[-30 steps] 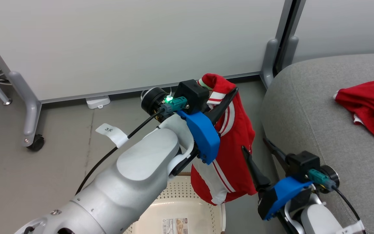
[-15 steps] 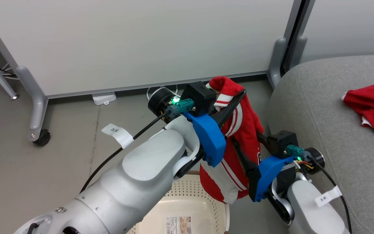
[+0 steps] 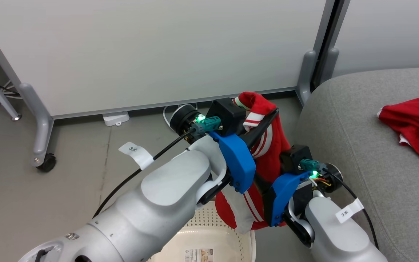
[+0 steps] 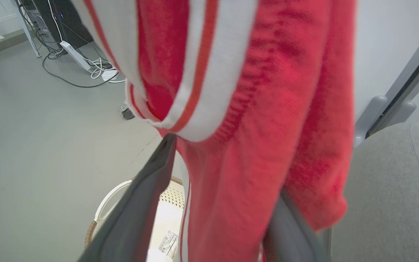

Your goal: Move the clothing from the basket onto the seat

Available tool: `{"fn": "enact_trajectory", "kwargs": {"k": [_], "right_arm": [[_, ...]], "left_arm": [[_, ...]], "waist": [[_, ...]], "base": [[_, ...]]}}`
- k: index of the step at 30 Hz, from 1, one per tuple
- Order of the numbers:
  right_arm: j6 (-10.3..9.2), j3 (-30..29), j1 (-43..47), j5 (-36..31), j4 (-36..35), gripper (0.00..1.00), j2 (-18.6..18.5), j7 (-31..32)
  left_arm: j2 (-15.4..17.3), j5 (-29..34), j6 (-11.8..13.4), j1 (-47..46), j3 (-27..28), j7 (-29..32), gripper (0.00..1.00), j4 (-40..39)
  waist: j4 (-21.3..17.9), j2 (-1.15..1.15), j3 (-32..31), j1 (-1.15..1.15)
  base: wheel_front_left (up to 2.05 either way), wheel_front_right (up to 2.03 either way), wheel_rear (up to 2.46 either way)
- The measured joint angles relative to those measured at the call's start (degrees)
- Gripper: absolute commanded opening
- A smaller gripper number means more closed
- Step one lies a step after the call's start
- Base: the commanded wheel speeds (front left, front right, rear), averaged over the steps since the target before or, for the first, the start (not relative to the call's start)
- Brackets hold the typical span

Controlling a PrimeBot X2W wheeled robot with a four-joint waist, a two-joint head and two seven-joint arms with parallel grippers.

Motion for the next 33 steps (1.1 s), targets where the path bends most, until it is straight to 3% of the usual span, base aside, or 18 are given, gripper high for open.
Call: {"fn": "enact_trajectory", "kwargs": {"k": [1,24,26,27,33], "right_arm": [[0.0,0.2,-0.3,0.4,0.5,0.0,0.0,-0.4],[0.0,3.6,-2.6,4.4,7.4,0.0,0.0,-5.5],[0.0,3.5,-2.8,4.7,7.8,0.0,0.0,-5.9],[0.0,3.5,-2.8,4.7,8.0,0.0,0.0,-6.0],[0.0,3.4,-3.5,5.0,9.1,0.0,0.0,-6.8]], "left_arm": [[0.0,0.0,0.0,0.0,-0.1,0.0,0.0,0.0],[-0.1,-2.6,0.0,-0.3,-2.0,-0.8,0.0,2.1],[-0.1,-2.6,0.0,-0.4,-2.0,-1.0,0.5,2.4],[-0.1,-2.6,0.0,-0.4,-2.1,-1.0,1.0,2.6],[-0.1,-3.0,0.0,-0.4,-2.1,-1.3,1.0,3.2]], "waist": [[0.0,0.0,-0.1,0.0],[-1.0,0.0,-1.3,0.0],[-1.1,0.0,-1.4,0.0],[-1.1,0.0,-1.4,0.0],[-1.3,0.0,-1.4,0.0]], "base": [[0.0,0.0,0.0],[0.0,0.0,0.0],[0.0,0.0,0.0],[0.0,0.0,0.0],[0.0,0.0,0.0]]}}
